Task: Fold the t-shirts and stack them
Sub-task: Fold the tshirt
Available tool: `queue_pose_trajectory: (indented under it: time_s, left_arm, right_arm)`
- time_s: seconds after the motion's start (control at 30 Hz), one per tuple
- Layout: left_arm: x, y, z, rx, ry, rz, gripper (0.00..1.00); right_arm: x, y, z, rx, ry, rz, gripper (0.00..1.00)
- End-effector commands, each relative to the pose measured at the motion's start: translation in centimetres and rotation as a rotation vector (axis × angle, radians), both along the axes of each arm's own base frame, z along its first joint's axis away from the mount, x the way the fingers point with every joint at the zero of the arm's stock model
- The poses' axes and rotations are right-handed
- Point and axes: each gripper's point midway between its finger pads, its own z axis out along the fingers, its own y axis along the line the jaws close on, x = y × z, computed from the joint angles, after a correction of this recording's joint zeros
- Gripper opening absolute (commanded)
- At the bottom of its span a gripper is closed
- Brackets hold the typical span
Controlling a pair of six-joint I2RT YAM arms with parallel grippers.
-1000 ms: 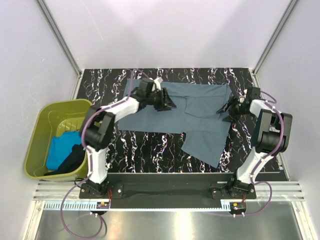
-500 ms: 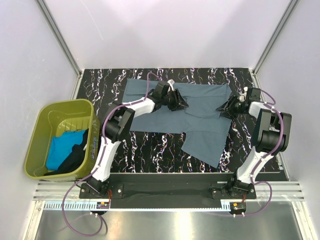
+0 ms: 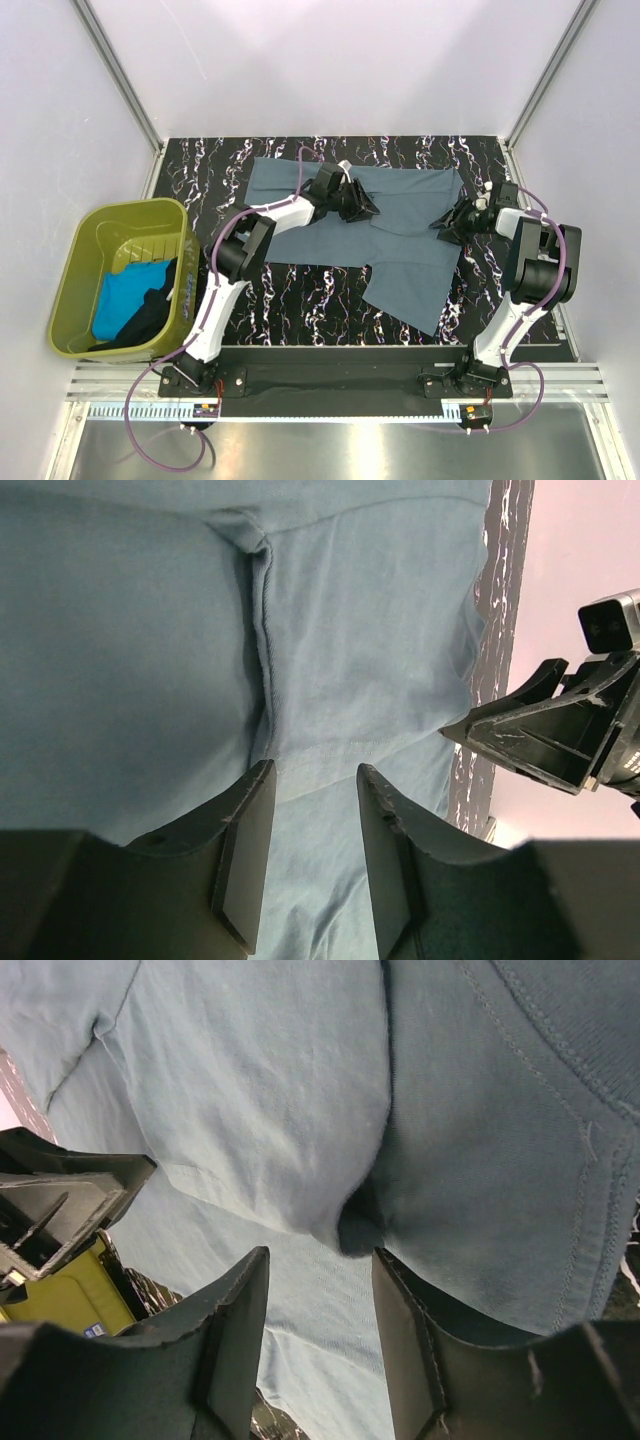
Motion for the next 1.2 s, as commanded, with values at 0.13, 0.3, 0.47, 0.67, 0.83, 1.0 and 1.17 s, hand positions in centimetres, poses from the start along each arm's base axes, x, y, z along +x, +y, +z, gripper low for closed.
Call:
queue_pose_trajectory:
  time_s: [0.13,0.3,0.47,0.67,0.83,1.0,1.17]
  left_arm:
    - [0.3,-1.5,0.6,-0.026,-0.031,-0.014,0.37]
    - [0.3,-1.6,0.8,-0.032,-0.031,-0.025,0.23]
    - [0.8,-1.4,2.2,-0.020,-0.049,-0.028,0.06]
    - [0.7,-0.7,4.0,-0.008,-0.056,-0.031,0.00]
    - [0.0,-0.8,3.6,-0.007,-0.041,-0.065,0.24]
    - [0.0,-1.1,2.5,0.007,-0.053,-0.100,0.34]
    - [0.3,-1.7,1.0,0.007,-0.030,-0.098,0.38]
  right_arm:
    - [0.9,0.6,0.7,0.035,-0.048,0.014,0.50]
    - [1.0,0.8,1.0,0.056,-0.045,0.003,0.35]
    - [1.1,1.3,2.3,0.107,-0.036,-0.030,0.00]
    - [-0.6,1.9,3.1,0.169,0.065,-0.081,0.00]
    - [-1.5,1.1,3.2,0.092,0.064,-0.086,0.09]
    - [-0.4,-0.2,2.5,0.003,0.044,-0.068,0.29]
    - [0.4,-1.0,1.6,-0.055,0.034,-0.032,0.42]
